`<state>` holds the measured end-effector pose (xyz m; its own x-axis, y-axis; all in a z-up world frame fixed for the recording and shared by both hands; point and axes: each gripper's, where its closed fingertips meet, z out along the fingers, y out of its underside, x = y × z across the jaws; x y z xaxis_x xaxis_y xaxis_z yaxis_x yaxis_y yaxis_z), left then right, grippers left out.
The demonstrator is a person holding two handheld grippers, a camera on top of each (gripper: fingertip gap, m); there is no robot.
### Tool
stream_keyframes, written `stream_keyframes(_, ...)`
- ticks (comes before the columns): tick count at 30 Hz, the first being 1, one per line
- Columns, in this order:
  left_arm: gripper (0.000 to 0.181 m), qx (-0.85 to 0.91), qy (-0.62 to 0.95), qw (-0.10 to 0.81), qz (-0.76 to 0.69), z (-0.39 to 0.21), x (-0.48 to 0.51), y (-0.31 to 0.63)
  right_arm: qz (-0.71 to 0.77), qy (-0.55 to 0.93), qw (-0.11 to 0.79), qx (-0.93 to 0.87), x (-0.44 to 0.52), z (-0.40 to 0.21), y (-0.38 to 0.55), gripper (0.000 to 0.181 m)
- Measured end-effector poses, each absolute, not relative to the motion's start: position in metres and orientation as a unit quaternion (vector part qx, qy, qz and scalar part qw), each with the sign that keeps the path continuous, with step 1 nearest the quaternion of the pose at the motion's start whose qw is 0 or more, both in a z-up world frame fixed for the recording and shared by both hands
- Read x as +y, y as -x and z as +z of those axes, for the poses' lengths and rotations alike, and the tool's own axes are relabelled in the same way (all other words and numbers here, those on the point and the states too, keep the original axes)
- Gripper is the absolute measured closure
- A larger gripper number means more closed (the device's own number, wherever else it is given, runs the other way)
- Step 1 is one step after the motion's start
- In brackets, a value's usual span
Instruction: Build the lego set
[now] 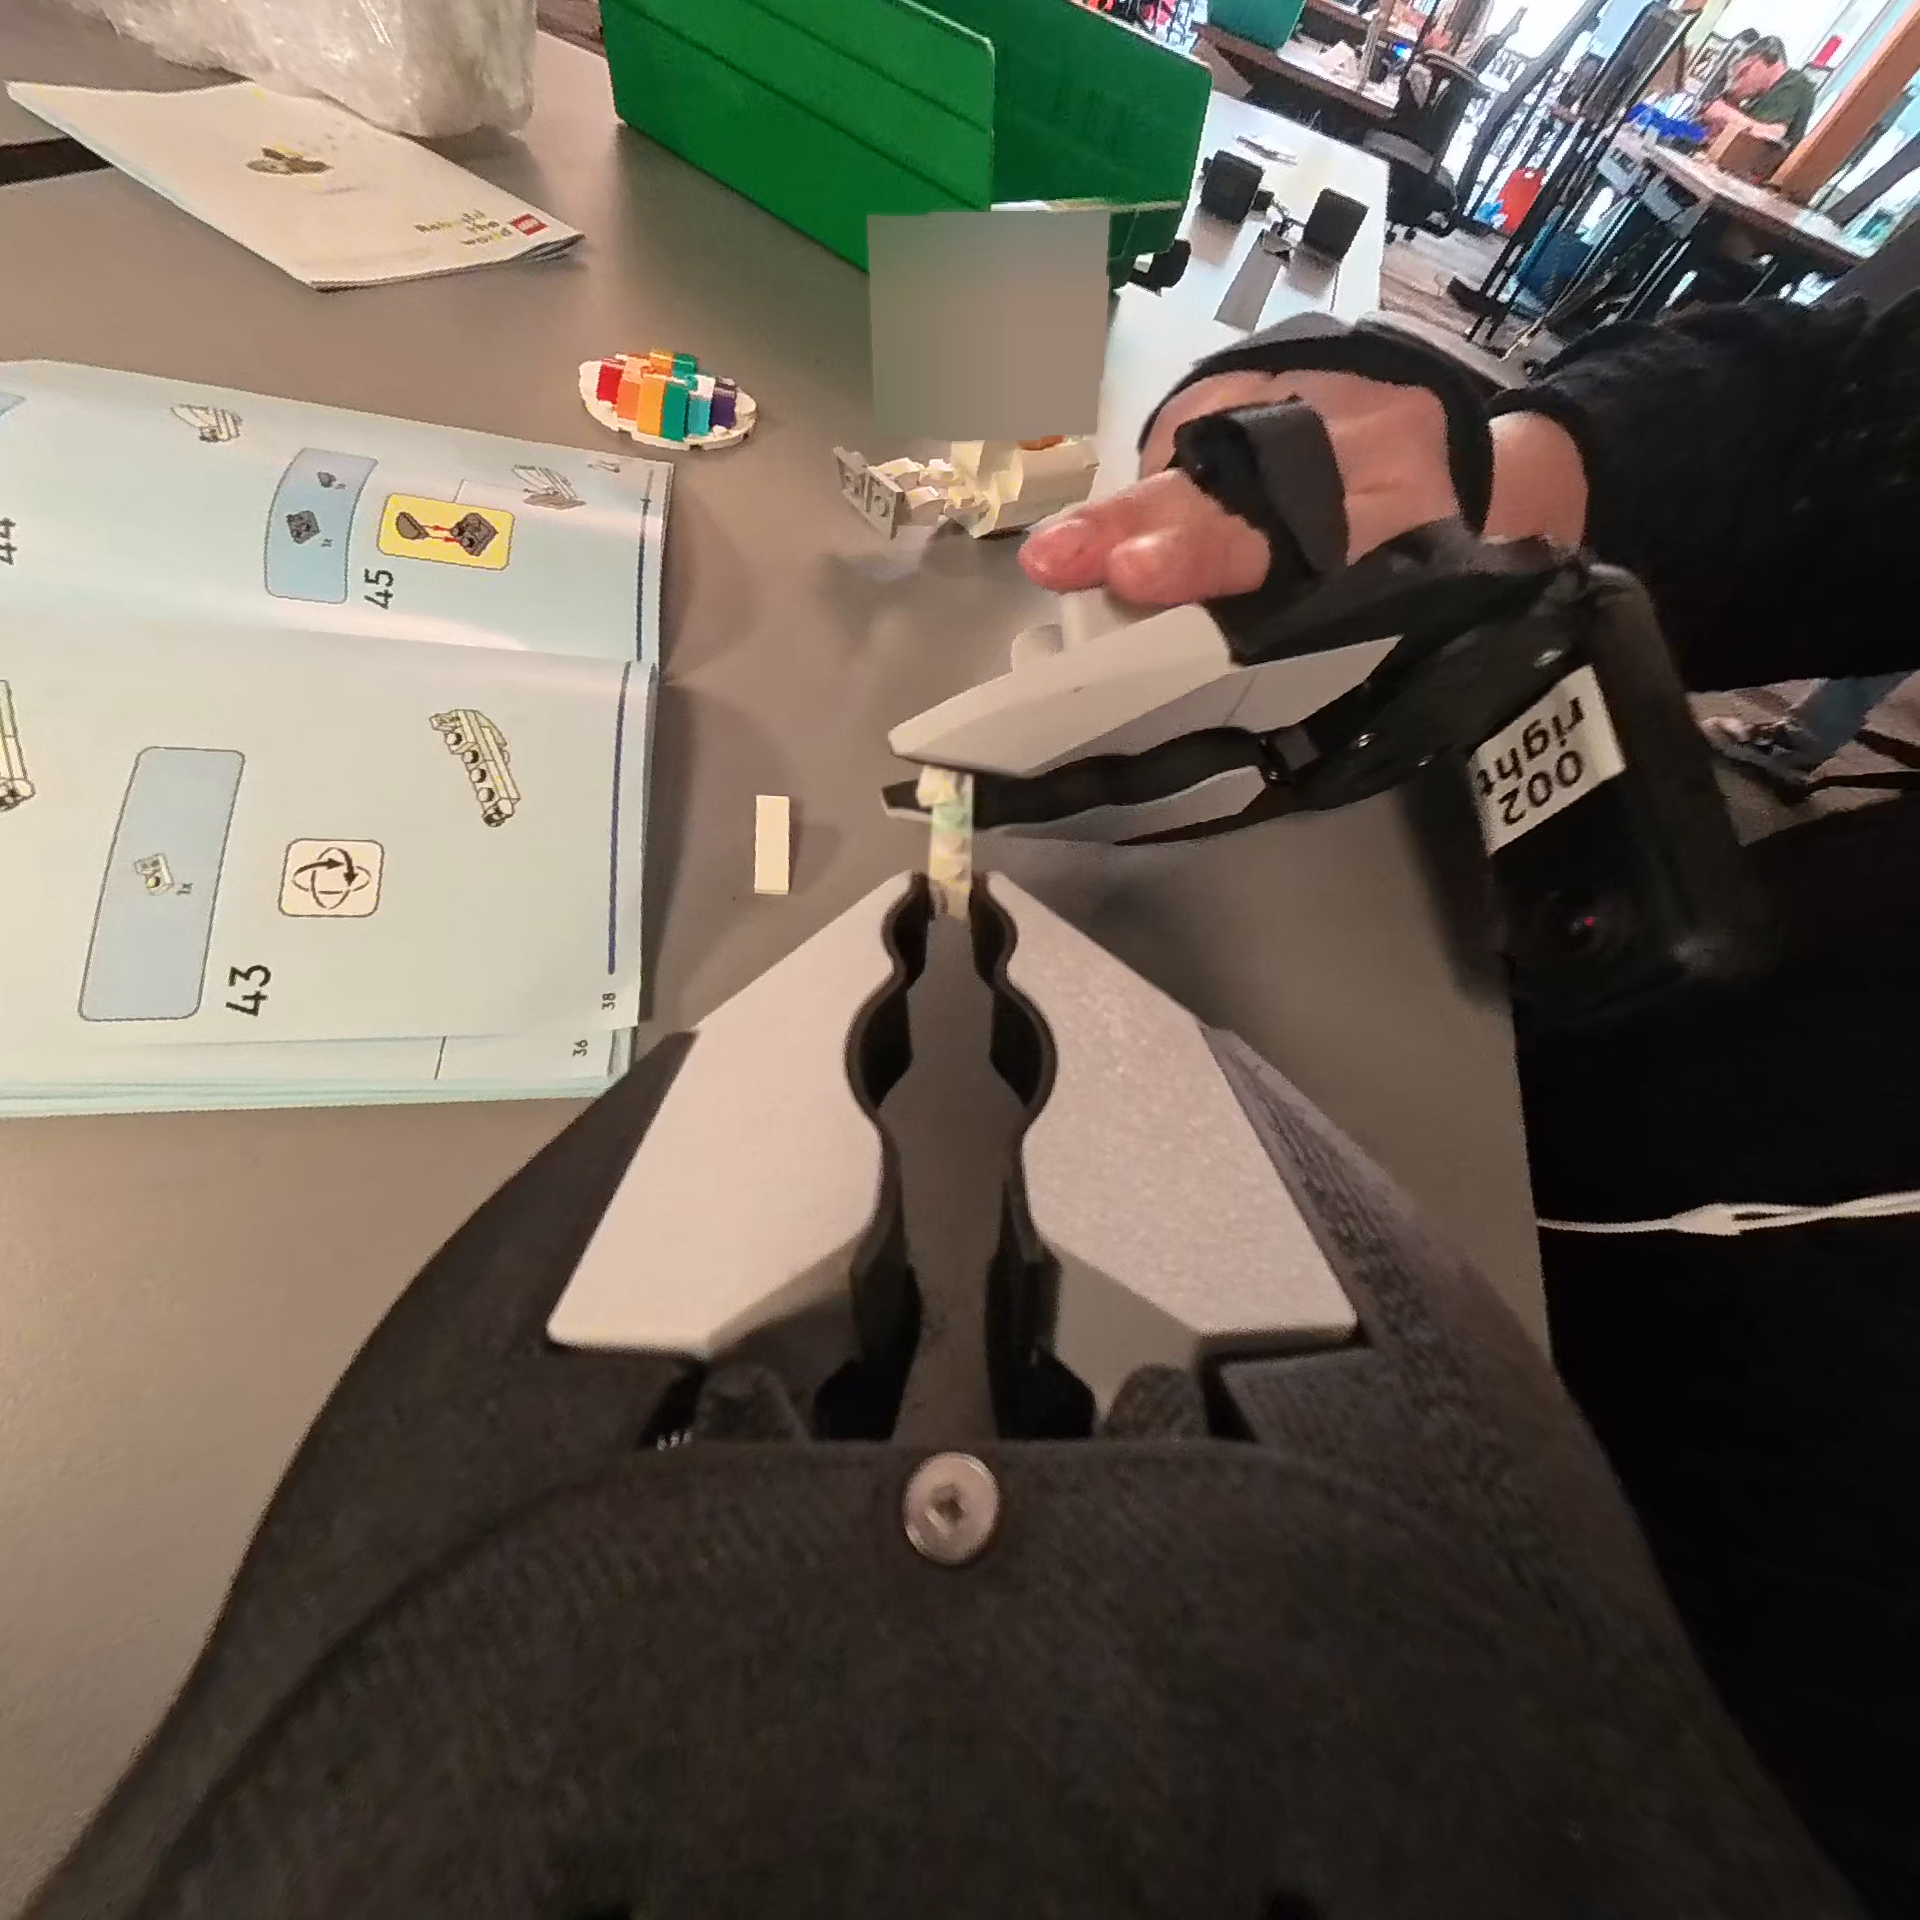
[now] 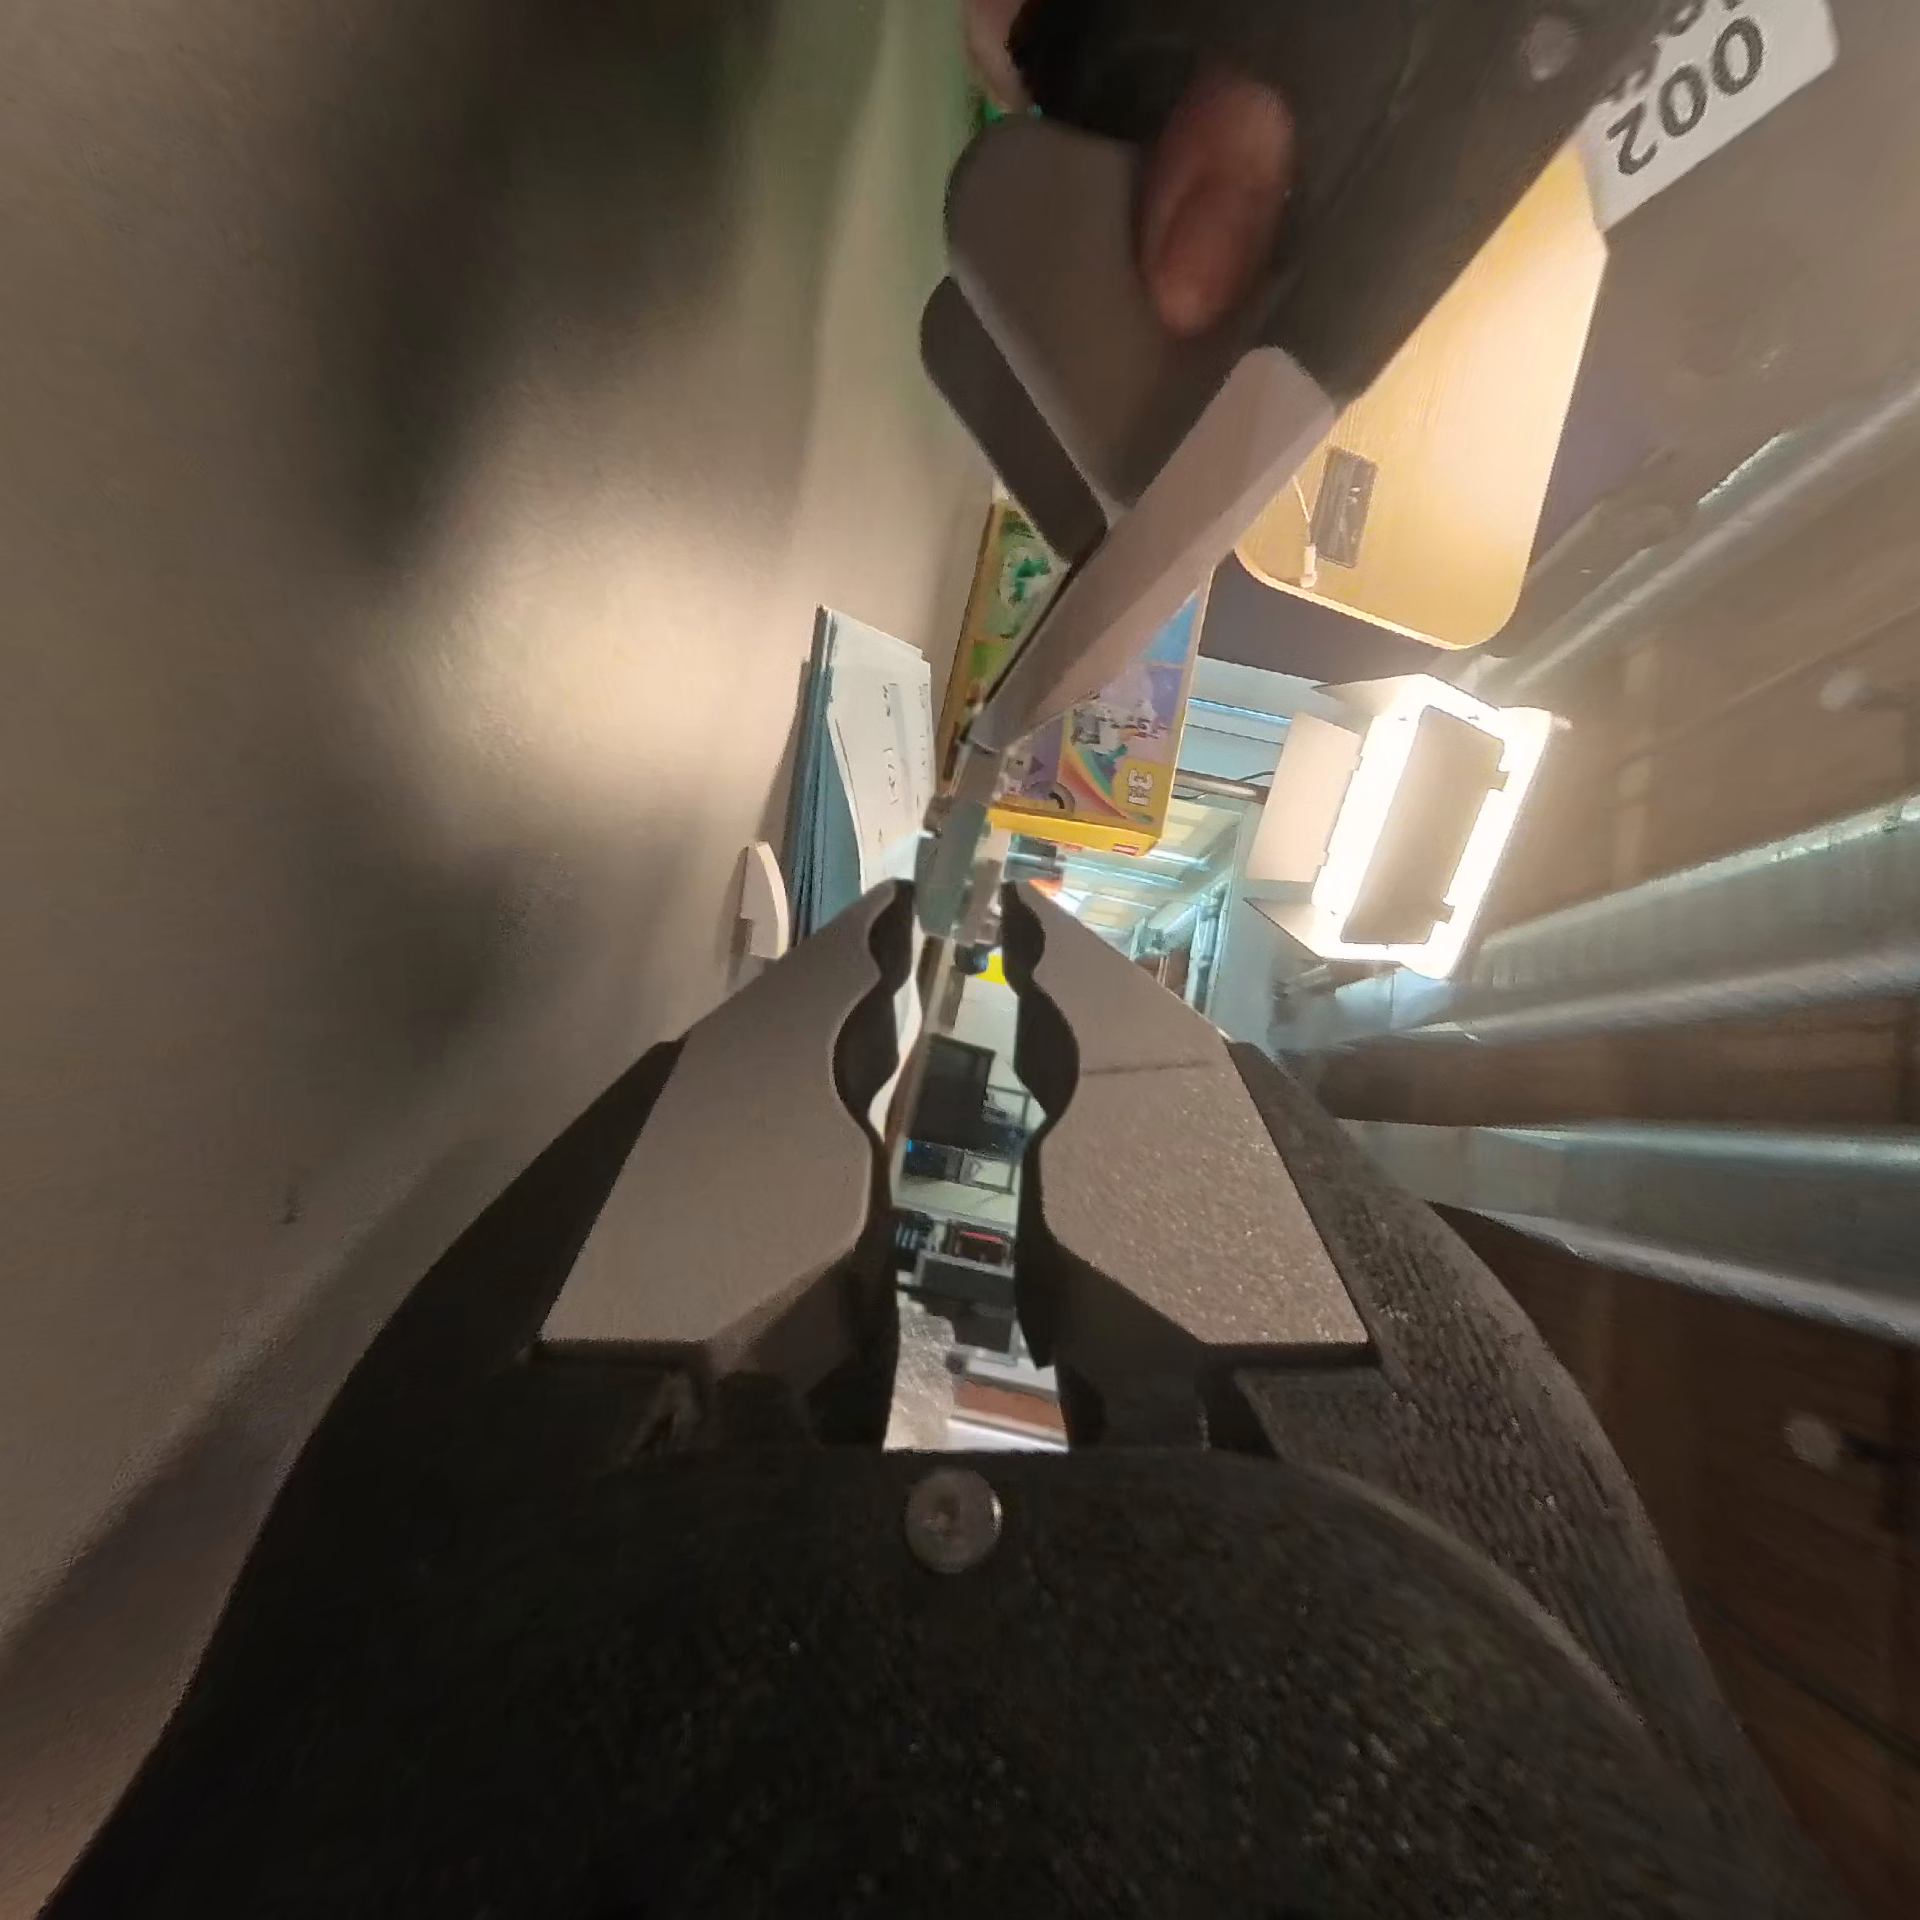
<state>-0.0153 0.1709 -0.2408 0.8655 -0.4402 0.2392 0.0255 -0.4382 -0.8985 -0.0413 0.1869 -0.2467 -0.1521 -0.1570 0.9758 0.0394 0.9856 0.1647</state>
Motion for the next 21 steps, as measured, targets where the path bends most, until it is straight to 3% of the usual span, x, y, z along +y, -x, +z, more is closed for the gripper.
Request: stream_keyframes(21, 0.173, 0.094, 0.811, 0.517, -0.259, -0.2371, 0.1725, 0.0169, -0.137, -0.094, 0.689, -0.705, 0.1866, -0.2410, 0.0422, 0.168)
